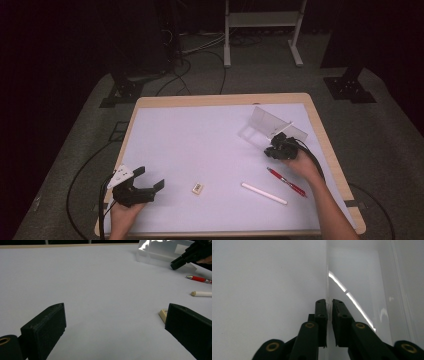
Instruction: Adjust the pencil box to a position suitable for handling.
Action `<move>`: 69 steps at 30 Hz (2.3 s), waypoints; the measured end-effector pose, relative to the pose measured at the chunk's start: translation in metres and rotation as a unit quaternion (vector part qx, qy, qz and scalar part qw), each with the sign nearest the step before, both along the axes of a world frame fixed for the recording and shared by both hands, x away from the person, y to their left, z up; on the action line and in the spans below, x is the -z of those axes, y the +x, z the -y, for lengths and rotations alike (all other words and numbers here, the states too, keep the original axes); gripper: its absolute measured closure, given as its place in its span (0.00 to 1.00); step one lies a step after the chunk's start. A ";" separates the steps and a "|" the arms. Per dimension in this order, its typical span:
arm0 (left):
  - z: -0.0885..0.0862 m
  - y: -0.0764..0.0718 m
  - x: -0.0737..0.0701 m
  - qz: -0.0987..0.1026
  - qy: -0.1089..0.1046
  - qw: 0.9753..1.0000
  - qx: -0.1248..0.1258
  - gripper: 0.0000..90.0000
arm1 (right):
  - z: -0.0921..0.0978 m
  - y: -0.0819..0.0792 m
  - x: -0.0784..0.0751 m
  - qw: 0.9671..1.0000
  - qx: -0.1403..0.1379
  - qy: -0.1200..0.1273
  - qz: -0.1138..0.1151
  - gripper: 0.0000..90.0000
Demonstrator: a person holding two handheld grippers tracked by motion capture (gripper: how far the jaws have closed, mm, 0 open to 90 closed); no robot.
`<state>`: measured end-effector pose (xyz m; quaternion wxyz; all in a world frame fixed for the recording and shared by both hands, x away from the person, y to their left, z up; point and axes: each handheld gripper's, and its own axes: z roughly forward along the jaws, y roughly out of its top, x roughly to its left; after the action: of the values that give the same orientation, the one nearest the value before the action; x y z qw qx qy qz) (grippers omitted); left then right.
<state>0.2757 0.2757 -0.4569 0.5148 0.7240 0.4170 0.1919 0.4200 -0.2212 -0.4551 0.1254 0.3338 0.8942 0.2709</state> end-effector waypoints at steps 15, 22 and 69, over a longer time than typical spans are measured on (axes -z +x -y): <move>-0.001 0.000 0.000 -0.002 -0.008 1.000 -0.001 0.03 | 0.000 -0.002 -0.002 1.000 -0.012 -0.009 0.023 0.95; -0.002 0.000 0.000 -0.002 -0.012 1.000 0.000 0.03 | -0.002 -0.006 -0.007 0.999 -0.020 -0.005 0.037 0.96; -0.004 0.000 0.000 -0.002 -0.017 1.000 -0.002 0.03 | -0.098 -0.052 -0.038 0.976 -0.210 0.026 0.051 0.95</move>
<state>0.2756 0.2794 -0.4565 0.5263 0.7145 0.4226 0.1841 0.3684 -0.1230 -0.4171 0.1020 0.1272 0.9296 0.3306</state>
